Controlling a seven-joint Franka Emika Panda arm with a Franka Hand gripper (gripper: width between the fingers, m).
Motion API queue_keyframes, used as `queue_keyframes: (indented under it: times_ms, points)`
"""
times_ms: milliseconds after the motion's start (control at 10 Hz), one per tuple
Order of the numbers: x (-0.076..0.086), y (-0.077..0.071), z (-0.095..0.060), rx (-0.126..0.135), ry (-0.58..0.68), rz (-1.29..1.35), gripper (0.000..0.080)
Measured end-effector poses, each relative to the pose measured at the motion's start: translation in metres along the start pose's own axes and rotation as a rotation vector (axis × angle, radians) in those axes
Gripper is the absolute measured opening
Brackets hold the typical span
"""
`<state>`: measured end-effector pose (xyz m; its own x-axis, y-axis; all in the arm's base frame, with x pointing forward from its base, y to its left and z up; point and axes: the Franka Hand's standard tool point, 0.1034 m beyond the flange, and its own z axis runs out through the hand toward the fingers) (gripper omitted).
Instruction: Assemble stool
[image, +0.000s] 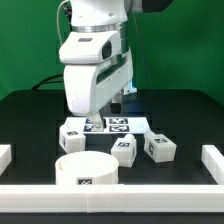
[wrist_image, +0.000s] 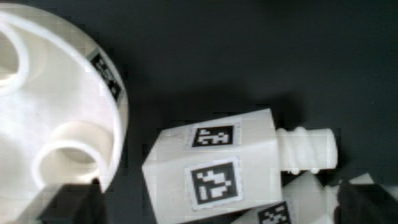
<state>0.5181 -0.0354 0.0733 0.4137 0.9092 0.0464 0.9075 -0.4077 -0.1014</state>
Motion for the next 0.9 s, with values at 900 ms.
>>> queue_keyframes:
  times_ms: [900]
  points:
    - [-0.021, 0.031, 0.03, -0.066, -0.015, -0.293, 0.0649]
